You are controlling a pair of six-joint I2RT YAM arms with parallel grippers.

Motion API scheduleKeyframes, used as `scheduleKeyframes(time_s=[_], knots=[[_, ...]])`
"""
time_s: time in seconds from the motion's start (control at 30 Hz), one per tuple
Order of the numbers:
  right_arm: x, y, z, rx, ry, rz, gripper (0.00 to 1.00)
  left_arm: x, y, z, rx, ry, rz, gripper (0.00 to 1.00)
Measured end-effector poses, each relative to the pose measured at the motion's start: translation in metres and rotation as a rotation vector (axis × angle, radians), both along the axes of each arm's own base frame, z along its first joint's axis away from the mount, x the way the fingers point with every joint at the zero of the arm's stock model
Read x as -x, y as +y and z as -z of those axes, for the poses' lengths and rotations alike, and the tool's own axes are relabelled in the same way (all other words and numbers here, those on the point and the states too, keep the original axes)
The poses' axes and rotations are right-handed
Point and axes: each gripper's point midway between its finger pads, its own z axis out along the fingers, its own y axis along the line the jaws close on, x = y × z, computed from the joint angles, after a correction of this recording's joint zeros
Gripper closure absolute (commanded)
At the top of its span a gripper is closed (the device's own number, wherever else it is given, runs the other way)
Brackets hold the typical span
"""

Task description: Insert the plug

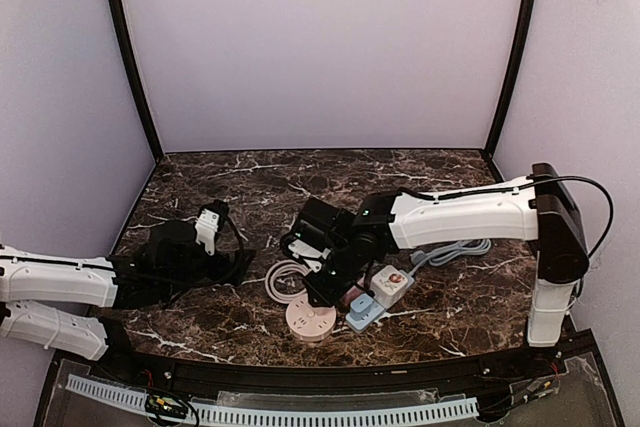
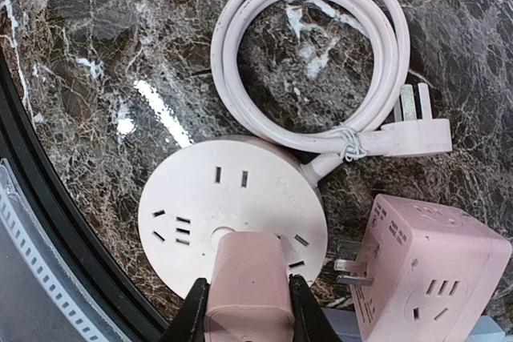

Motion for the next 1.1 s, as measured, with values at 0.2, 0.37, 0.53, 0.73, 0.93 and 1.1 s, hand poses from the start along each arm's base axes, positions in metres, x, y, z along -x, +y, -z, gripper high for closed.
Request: scheduleKeyframes(time_s=[0.2, 0.37, 0.53, 0.73, 0.93, 1.1], knots=[[-0.005, 0.002, 0.000, 0.028, -0.014, 0.002, 1.00, 0.000, 0.002, -0.001, 0.003, -0.008, -0.007, 0.01], [-0.008, -0.001, 0.000, 0.054, -0.033, 0.014, 1.00, -0.001, 0.001, -0.002, 0.007, -0.014, -0.006, 0.01], [-0.009, -0.007, 0.002, 0.082, -0.037, 0.026, 1.00, -0.001, 0.001, -0.003, 0.008, -0.017, -0.005, 0.01], [-0.009, -0.008, 0.005, 0.093, -0.035, 0.027, 1.00, -0.001, 0.001, -0.003, 0.008, -0.017, -0.004, 0.01], [-0.010, -0.006, 0.006, 0.113, -0.028, 0.026, 1.00, -0.001, 0.000, -0.003, 0.009, -0.016, -0.002, 0.01], [-0.011, -0.004, 0.015, 0.135, -0.023, 0.026, 1.00, -0.001, 0.000, -0.003, 0.009, -0.016, -0.001, 0.01]])
